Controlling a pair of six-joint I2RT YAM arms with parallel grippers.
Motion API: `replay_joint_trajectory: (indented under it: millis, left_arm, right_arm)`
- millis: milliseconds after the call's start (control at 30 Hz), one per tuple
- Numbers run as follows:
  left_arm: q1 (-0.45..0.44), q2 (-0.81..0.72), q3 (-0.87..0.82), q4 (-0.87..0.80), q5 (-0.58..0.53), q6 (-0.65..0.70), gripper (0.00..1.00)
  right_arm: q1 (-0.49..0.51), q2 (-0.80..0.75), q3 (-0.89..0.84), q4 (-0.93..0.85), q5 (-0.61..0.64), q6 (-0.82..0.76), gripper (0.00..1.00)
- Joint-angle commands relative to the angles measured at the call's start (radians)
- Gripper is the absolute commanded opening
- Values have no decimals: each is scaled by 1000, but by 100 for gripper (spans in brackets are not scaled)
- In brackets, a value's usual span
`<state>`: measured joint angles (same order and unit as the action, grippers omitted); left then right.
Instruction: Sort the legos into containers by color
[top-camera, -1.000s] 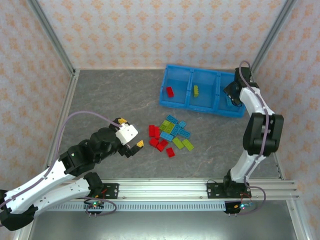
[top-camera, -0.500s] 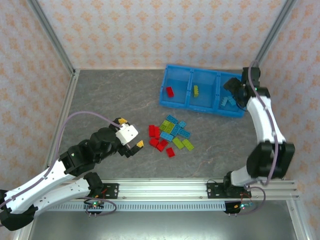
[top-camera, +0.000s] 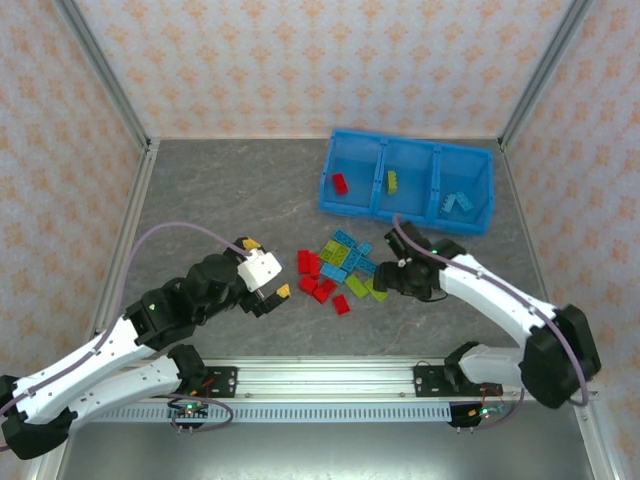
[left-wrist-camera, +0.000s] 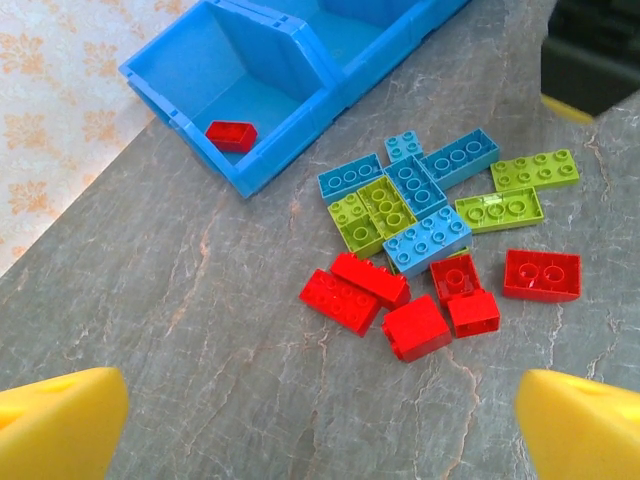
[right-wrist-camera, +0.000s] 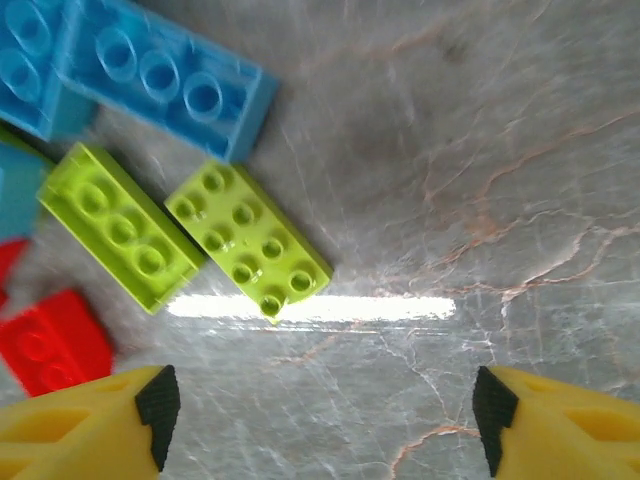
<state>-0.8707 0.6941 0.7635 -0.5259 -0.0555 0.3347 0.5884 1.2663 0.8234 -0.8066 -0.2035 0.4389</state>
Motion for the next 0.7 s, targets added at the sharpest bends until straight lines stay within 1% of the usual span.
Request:
replay_joint_trajectory:
  millis: [0, 67, 200, 300, 367, 533, 600, 667]
  left_arm:
    - [2, -11, -5, 11, 17, 8, 100]
    - [3, -13, -6, 9, 14, 7, 100]
    - [3, -19, -6, 7, 5, 6, 100]
    - [2, -20, -5, 8, 8, 6, 100]
    - [4, -19, -5, 10, 11, 6, 100]
    - [3, -18, -2, 2, 9, 5, 100]
    - [2, -21, -3, 0, 9, 4, 100]
    - [2, -29, -6, 3, 18, 5, 100]
  right_arm:
    - [43, 69, 35, -47, 48, -41, 74]
    - [56, 107, 50, -36, 49, -61, 72]
    - [65, 180, 65, -1, 7, -104, 72]
    - [65, 227, 80, 18, 40, -140, 71]
    - [65, 259, 93, 31, 68, -167, 69]
    - [67, 352, 117, 71, 22, -201, 66]
    - [67, 372, 114, 89, 24, -205, 63]
    - [68, 385, 111, 100, 10, -209, 57]
